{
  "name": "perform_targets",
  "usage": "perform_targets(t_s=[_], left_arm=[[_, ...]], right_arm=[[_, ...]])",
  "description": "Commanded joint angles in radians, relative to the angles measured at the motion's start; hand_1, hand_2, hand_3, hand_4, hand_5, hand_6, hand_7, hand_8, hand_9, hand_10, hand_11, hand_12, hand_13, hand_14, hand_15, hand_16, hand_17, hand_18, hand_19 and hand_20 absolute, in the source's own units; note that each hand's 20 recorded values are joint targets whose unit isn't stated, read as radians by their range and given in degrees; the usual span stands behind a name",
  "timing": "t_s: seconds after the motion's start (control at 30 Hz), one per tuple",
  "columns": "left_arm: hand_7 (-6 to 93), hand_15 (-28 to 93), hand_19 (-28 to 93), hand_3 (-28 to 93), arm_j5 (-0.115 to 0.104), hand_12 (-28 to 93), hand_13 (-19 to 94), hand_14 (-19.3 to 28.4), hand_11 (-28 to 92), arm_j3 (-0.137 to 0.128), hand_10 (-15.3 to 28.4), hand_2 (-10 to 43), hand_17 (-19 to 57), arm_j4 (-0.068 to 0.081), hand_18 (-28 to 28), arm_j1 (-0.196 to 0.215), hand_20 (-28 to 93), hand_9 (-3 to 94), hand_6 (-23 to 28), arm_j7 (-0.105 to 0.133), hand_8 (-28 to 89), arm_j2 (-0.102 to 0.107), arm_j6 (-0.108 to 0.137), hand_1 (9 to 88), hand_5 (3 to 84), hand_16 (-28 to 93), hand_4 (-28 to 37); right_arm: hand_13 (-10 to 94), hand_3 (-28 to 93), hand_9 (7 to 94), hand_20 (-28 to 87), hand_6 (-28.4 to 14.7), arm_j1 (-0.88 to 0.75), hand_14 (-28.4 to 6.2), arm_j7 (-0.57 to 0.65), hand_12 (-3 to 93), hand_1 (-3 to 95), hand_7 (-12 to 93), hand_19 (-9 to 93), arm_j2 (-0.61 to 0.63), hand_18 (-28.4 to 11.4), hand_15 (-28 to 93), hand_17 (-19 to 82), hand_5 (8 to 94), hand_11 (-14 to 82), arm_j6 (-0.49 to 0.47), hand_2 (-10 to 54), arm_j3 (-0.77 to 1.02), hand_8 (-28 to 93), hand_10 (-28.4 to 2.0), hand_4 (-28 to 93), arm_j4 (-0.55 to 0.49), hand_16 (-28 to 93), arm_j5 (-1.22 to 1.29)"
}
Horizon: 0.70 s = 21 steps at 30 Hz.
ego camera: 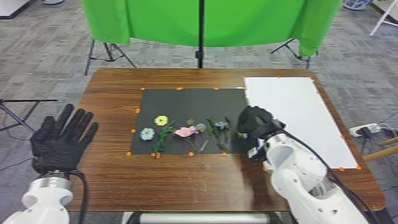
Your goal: Arrange flowers
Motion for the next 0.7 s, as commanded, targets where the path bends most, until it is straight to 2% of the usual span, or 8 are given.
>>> perform_targets(t_s=[0.03,0.2,0.33,0.43,0.47,0.5,0.57,0.7], left_arm=[[13.4,18,30,80,0.021,9,30,12.0,17,-0.009,13.3,11.2,-5.1,0.002,12.4,0.027,12,37.1,5.3,-0.004,-11,-0.014,-0.005,25.8,41.2,-2,-28.3],[14.1,18,30,80,0.019,9,30,12.0,17,-0.011,13.3,11.1,-5.1,0.001,12.3,0.030,12,37.0,4.4,0.000,-12,-0.018,-0.007,26.0,41.3,-2,-28.3],[13.7,18,29,80,0.022,9,30,12.0,17,-0.017,13.4,10.8,-5.1,0.005,12.3,0.025,12,36.9,5.4,-0.003,-12,-0.016,-0.017,25.6,40.9,-2,-28.3],[12.6,17,29,80,0.036,9,30,11.7,16,-0.028,13.4,11.0,-4.9,0.009,12.3,0.026,12,36.9,6.1,-0.005,-11,-0.012,-0.029,24.9,40.7,-2,-28.3],[12.2,15,29,80,0.049,8,30,11.2,15,-0.035,13.3,11.3,-4.7,0.012,12.2,0.030,12,37.0,6.2,-0.005,-11,-0.012,-0.049,24.6,40.6,-3,-28.3],[11.8,14,28,79,0.068,8,30,10.7,15,-0.041,13.2,11.5,-4.4,0.012,11.9,0.033,11,37.1,6.2,-0.010,-11,-0.009,-0.051,24.3,40.5,-3,-28.3],[11.2,12,27,79,0.122,7,30,9.9,13,-0.054,12.8,12.3,-4.1,0.017,11.5,0.028,11,37.2,6.2,-0.017,-11,-0.004,-0.062,23.3,40.2,-3,-28.3],[10.1,9,26,78,0.151,7,29,8.9,12,-0.089,12.4,13.3,-3.8,0.018,11.0,0.037,10,36.1,5.8,-0.015,-11,-0.001,-0.092,21.7,39.3,-3,-28.3]], right_arm=[[64,78,68.9,39,-0.7,-0.036,-9.9,0.029,16.7,45.5,17,77,-0.004,-19.0,40,29,66.0,17.0,-0.048,-9.5,0.035,-10,-13.9,-28,-0.069,23,0.030],[63,78,66.1,39,-1.9,-0.068,-11.0,0.063,16.2,43.0,16,78,-0.021,-19.3,40,29,62.6,15.9,-0.034,-9.5,0.084,-12,-14.1,-28,-0.114,22,0.071],[60,78,60.4,38,-3.3,-0.083,-12.2,0.103,15.2,37.0,14,76,-0.048,-19.1,38,28,58.1,13.0,0.052,-7.4,0.176,-11,-15.3,-28,-0.152,20,0.239],[52,79,52.7,31,-4.0,-0.079,-13.8,0.113,13.8,30.6,12,65,-0.074,-17.9,28,24,52.5,8.6,-0.112,0.4,0.319,-10,-15.7,-28,-0.168,17,0.557],[49,79,49.7,28,-4.2,-0.078,-14.4,0.095,13.5,29.7,12,61,-0.082,-17.5,25,22,50.0,7.4,-0.166,1.7,0.367,-10,-15.6,-28,-0.159,17,0.662],[46,78,47.2,26,-4.4,-0.086,-14.8,0.090,13.3,28.7,11,58,-0.093,-17.3,21,21,47.6,6.6,-0.203,2.8,0.410,-9,-15.4,-28,-0.157,18,0.750],[37,77,38.3,20,-3.6,-0.103,-15.4,0.070,12.3,24.6,8,48,-0.109,-16.7,12,16,39.8,3.5,-0.216,6.1,0.468,-8,-14.7,-28,-0.154,21,0.892],[30,77,33.8,18,-2.5,-0.158,-15.2,0.079,11.5,18.4,6,37,-0.173,-16.1,7,14,35.9,2.2,-0.162,7.1,0.548,-8,-13.9,-28,-0.171,21,1.188]])
